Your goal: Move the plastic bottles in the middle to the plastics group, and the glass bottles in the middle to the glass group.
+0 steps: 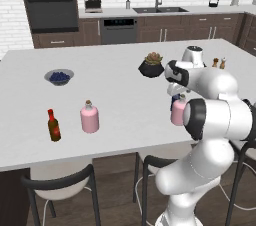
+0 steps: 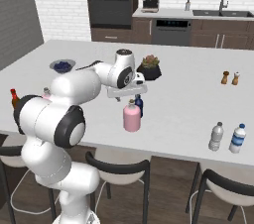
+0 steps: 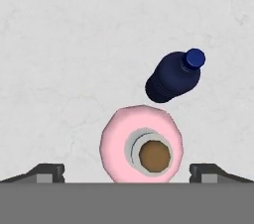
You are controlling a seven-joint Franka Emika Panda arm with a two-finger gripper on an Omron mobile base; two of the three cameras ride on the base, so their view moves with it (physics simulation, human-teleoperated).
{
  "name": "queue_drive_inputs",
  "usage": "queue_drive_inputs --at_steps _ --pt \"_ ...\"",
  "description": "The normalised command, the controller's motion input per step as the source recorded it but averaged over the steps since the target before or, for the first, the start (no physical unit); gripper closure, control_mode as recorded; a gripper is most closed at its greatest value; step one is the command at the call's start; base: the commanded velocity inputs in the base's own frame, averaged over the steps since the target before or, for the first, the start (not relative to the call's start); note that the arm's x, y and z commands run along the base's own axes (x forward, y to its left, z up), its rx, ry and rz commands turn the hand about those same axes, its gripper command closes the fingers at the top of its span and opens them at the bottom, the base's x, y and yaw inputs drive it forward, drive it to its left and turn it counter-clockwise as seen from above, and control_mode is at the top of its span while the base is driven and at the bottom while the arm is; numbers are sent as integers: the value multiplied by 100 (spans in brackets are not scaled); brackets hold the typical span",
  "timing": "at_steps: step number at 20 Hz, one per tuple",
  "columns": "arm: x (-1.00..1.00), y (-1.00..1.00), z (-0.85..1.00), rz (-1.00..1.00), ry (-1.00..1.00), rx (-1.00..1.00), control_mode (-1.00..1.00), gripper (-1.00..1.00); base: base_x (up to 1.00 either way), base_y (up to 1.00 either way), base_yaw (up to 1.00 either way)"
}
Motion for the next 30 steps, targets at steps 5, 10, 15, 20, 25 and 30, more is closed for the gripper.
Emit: queue_drive_inputs --at_steps 5,10,15,20,25,30 --pt "-18 0 0 0 0 0 -100 -100 0 0 0" --pt "5 -11 0 0 0 0 -100 -100 0 0 0" --pt "0 -12 0 -3 0 0 -100 -100 0 0 0" --pt "3 0 -4 -1 0 0 -100 -100 0 0 0" --pt "23 0 -14 -1 2 0 -100 -100 0 0 0" --pt "19 -2 -4 0 0 0 -100 -100 0 0 0"
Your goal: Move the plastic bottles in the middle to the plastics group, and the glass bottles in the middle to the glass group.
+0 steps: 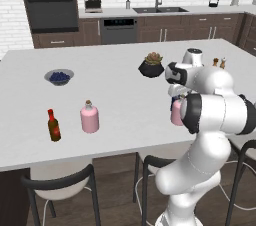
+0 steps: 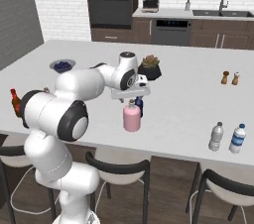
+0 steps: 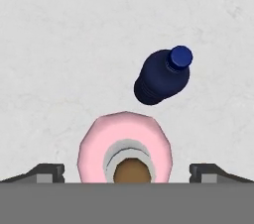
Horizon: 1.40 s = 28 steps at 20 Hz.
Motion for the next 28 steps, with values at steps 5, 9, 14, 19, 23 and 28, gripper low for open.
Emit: queue_drive_inputs --at_steps 5,9,14,19,23,28 --pt "-5 -1 0 0 0 0 -100 -100 0 0 0" --pt "-1 0 -1 0 0 0 -100 -100 0 0 0" --pt "0 0 -8 0 0 0 -100 -100 0 0 0" --pt "0 0 -13 0 7 0 -100 -100 0 0 0" --pt "0 0 -11 0 10 0 -100 -100 0 0 0" --pt "0 0 -1 0 4 0 -100 -100 0 0 0"
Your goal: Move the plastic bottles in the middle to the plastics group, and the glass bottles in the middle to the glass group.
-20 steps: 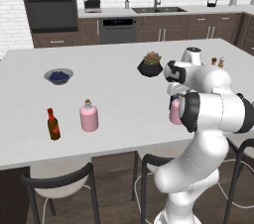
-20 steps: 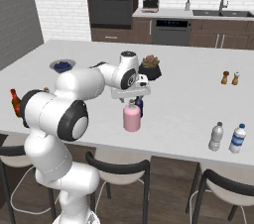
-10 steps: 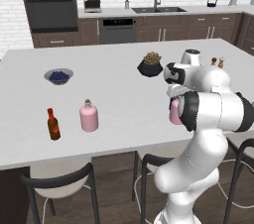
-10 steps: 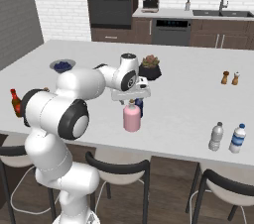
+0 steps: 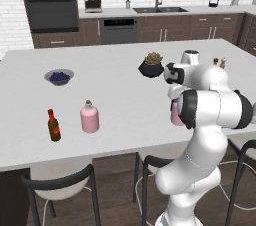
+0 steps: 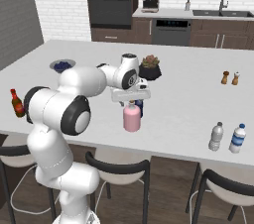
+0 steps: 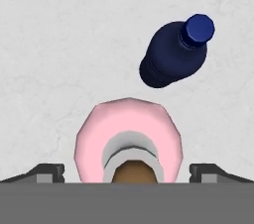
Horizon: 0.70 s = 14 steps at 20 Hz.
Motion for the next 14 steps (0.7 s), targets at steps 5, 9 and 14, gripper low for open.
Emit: queue_drive_inputs --at_steps 5,9,14 --pt "0 0 0 0 0 0 -100 -100 0 0 0" --pt "0 0 0 0 0 0 -100 100 0 0 0" --pt "0 0 0 0 0 0 -100 100 0 0 0"
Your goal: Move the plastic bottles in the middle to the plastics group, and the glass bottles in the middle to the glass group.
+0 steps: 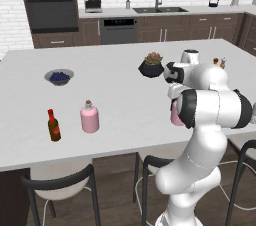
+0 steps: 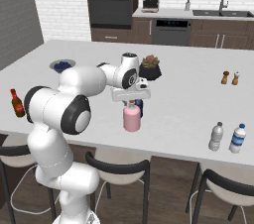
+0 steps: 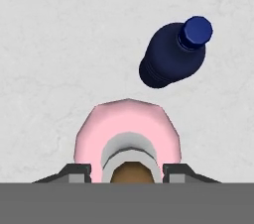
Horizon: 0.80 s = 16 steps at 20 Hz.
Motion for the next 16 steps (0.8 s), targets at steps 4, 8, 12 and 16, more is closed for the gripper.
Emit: queue_drive_inputs --at_steps 4,8,12,16 --pt "-2 0 0 0 0 0 -100 100 0 0 0" --pt "0 0 0 0 0 0 -100 100 0 0 0" --pt "-29 0 4 0 -3 0 -100 100 0 0 0" --pt "-45 16 27 0 -1 1 -100 100 0 0 0"
